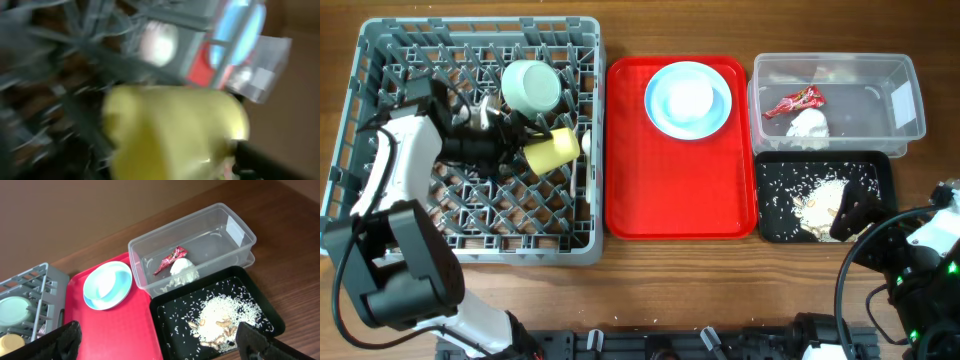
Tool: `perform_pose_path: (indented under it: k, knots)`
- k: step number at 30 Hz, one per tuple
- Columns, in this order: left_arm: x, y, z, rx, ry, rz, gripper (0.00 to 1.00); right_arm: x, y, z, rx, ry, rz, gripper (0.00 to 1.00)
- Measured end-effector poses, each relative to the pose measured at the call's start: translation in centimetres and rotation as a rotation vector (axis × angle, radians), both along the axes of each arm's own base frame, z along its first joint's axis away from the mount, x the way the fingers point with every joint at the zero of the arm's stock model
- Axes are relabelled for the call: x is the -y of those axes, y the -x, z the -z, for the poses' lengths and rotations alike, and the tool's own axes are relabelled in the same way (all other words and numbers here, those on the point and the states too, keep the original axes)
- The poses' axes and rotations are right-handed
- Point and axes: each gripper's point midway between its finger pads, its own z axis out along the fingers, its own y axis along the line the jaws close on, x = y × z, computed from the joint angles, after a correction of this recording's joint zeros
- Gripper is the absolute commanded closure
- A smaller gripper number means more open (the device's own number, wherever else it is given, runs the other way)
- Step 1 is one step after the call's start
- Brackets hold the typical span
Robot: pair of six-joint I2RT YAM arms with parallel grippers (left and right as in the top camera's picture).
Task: Sort waste into correct bins and load items into the dishwasher rack
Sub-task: 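Carry the yellow cup into the dish rack and set it down, then release the cup and move the left gripper right toward the red tray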
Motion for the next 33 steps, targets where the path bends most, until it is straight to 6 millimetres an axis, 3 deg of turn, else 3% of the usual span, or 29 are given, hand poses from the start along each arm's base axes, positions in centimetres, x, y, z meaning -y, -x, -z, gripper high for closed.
perform_pose_path:
  k: [5,8,10,12,15,19,20,21,22,25,30,33]
  knots:
    - [-0.4,0.5,-0.1,-0.002,-0.037,0.010,0.00,0.0,0.0,0.0,0.000,0.000,0.000,0.00]
    - [-2.5,2.2,-0.6,-0.020,-0.194,-0.032,0.00,0.0,0.0,0.0,0.000,0.000,0.000,0.00]
    - [-3.3,2.6,-2.5,0.033,-0.267,-0.068,0.00,0.0,0.0,0.0,0.000,0.000,0.000,0.00]
    - [-3.7,2.9,-6.7,0.174,-0.333,-0.115,0.00,0.0,0.0,0.0,0.000,0.000,0.000,0.00]
    - [-2.4,4.0,-10.7,0.314,-0.368,-0.114,0.00,0.0,0.0,0.0,0.000,0.000,0.000,0.00]
    - [0.9,2.9,-11.2,0.378,-0.352,-0.031,0.00,0.0,0.0,0.0,0.001,0.000,0.000,0.00]
    - [1.5,2.6,-10.9,0.372,-0.342,-0.024,0.34,0.0,0.0,0.0,0.000,0.000,0.000,0.00]
    - [2.5,2.0,-10.2,0.363,-0.333,-0.001,0.77,0.0,0.0,0.0,0.000,0.000,0.000,0.00]
    - [3.6,1.4,-9.1,0.340,-0.322,0.023,0.95,0.0,0.0,0.0,0.000,0.000,0.000,0.00]
    - [4.4,0.2,-7.1,0.315,-0.369,0.050,0.96,0.0,0.0,0.0,0.000,0.000,0.000,0.00]
    - [1.2,-0.3,-2.0,0.153,-0.580,-0.001,0.96,0.0,0.0,0.0,0.000,0.000,0.000,0.00]
    - [0.7,0.5,-1.4,0.099,-0.621,0.000,0.96,0.0,0.0,0.0,0.000,0.000,0.000,0.00]
